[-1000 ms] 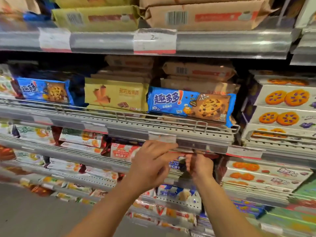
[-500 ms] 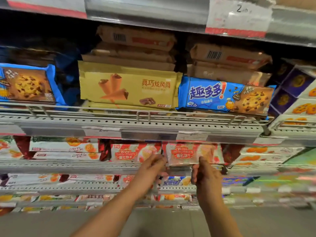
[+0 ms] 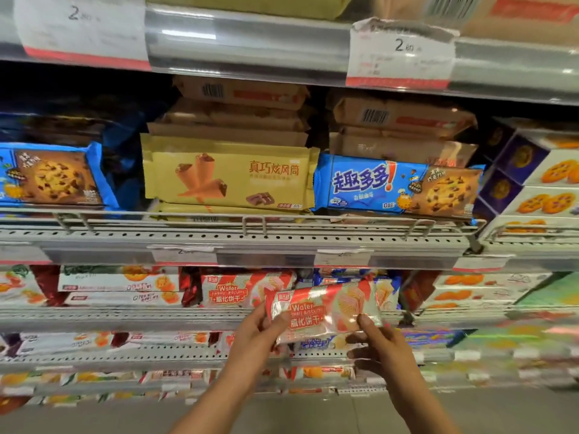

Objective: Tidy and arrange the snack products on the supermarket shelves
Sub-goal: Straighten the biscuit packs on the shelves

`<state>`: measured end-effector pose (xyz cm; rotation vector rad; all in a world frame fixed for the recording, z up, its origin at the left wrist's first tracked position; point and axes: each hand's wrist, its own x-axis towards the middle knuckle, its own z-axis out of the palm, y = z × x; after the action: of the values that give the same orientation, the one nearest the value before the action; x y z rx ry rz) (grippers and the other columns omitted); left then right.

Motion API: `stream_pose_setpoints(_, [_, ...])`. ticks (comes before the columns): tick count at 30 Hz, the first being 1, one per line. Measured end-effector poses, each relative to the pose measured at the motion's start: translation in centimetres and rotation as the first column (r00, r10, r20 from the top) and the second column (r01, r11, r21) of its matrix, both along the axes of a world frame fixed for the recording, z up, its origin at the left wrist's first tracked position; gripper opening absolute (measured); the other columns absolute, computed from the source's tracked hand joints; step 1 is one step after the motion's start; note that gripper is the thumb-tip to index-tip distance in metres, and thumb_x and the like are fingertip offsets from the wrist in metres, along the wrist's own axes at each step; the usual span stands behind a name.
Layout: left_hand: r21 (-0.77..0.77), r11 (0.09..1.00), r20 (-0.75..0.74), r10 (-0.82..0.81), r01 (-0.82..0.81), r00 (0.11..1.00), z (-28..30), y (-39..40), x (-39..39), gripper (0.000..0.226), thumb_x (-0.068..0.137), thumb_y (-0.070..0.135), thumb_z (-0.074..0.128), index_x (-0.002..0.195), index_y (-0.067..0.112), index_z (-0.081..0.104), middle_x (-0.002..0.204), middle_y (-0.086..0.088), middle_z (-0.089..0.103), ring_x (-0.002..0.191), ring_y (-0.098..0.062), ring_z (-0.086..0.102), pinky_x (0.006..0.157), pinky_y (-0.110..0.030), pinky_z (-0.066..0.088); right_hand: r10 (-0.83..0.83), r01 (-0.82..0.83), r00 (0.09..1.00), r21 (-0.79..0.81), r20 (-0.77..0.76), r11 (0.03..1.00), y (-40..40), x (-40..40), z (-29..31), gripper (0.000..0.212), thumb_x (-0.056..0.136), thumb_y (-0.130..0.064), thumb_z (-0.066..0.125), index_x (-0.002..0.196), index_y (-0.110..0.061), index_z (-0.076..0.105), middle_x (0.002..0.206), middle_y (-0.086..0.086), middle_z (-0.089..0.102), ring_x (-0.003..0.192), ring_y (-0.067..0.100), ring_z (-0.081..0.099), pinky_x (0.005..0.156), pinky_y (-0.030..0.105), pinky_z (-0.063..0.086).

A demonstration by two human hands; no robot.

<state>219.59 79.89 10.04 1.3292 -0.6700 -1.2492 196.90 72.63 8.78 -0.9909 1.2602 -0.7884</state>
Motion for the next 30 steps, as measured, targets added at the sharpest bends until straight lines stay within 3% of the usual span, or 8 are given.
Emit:
stream_pose_setpoints(4, [0.008,0.995,0.091,-0.103,0.103,0.990,1.3,-0.2,0.3,0.023,0.097,0.025,0.064,0.104,0.044,0.054,0.086,0.027,0.069,0.077,0.012,0.064,0.062,-0.008,0.048,-0.058,0.054,0.994,0.036,0.097,0.998,-0.2,-1.2,-0.2,0.051,0.073,-0.028,0.085,0.112,-0.001,0.066,0.091,0.015,0.075,0.073,0.027,0.071,0.062,0.033,0.052])
stream_pose_setpoints(9, [0.010,0.987,0.561,-0.140,0.162,0.816,2.9,-1.7,1.5,0.022,0.095,0.049,0.063,0.111,0.035,0.069,0.081,0.016,0.067,0.068,0.001,0.062,0.069,-0.025,0.054,-0.114,0.119,0.987,-0.036,0.109,0.992,-0.4,-2.6,-0.6,0.056,0.071,-0.031,0.088,0.115,-0.004,0.067,0.094,0.017,0.074,0.073,0.024,0.069,0.059,0.032,0.053])
stream_pose_setpoints(11, [-0.045,0.995,0.870,-0.005,0.089,0.492,3.1,-3.2,2.8,0.020,0.098,0.049,0.054,0.098,0.033,0.065,0.079,0.016,0.066,0.072,-0.003,0.063,0.068,-0.024,0.051,-0.141,0.151,0.979,-0.055,0.146,0.987,-0.3,-3.2,-0.9,0.044,0.069,-0.030,0.089,0.103,-0.008,0.073,0.094,0.024,0.073,0.074,0.030,0.069,0.064,0.035,0.051])
stream_pose_setpoints(13, [-0.099,0.994,0.995,0.100,0.049,-0.028,2.6,-4.7,4.5,0.032,0.090,0.050,0.051,0.084,0.022,0.065,0.071,0.000,0.066,0.067,-0.025,0.064,0.066,-0.036,0.053,-0.176,0.185,0.970,-0.036,0.169,0.982,-0.1,-3.9,-1.2,0.048,0.065,-0.034,0.091,0.102,-0.008,0.074,0.094,0.027,0.073,0.072,0.034,0.069,0.069,0.038,0.050])
stream_pose_setpoints(15, [-0.008,1.000,0.970,0.006,-0.008,-0.241,2.2,-6.1,6.0,0.026,0.077,0.041,0.068,0.080,0.016,0.065,0.069,-0.008,0.065,0.063,-0.034,0.064,0.059,-0.039,0.055,-0.202,0.210,0.963,-0.025,0.178,0.977,-0.1,-4.6,-1.0,0.056,0.059,-0.034,0.093,0.103,-0.006,0.073,0.091,0.028,0.073,0.071,0.036,0.069,0.072,0.040,0.051])
stream_pose_setpoints(20, [0.206,0.972,0.953,-0.226,-0.114,-0.203,2.4,-7.7,8.0,0.033,0.098,0.058,0.044,0.108,0.034,0.064,0.099,0.007,0.070,0.086,-0.015,0.067,0.068,-0.028,0.056,-0.184,0.195,0.974,-0.069,0.134,0.978,0.5,-6.1,0.1,0.027,0.081,-0.012,0.077,0.104,0.001,0.072,0.082,0.028,0.073,0.063,0.033,0.069,0.067,0.036,0.054])
stream_pose_setpoints(24, [0.252,0.967,0.961,-0.253,-0.028,-0.112,2.0,-7.7,8.0,0.016,0.101,0.049,0.046,0.096,0.037,0.056,0.095,0.016,0.065,0.078,-0.002,0.057,0.051,-0.011,0.036,-0.140,0.148,0.987,-0.102,0.080,0.984,1.1,-6.7,1.3,0.017,0.089,-0.008,0.073,0.101,0.004,0.072,0.078,0.017,0.076,0.066,0.028,0.075,0.056,0.027,0.057])
stream_pose_setpoints(30, [0.367,0.929,0.930,-0.368,0.034,0.004,2.0,-8.1,9.1,0.019,0.099,0.051,0.051,0.108,0.038,0.061,0.107,0.016,0.067,0.095,-0.006,0.064,0.067,-0.019,0.047,-0.071,0.074,0.997,-0.126,0.030,0.989,1.8,-6.3,1.8,0.114,0.005,-0.074,0.088,0.097,-0.008,0.073,0.086,0.010,0.079,0.068,0.021,0.076,0.049,0.017,0.054])
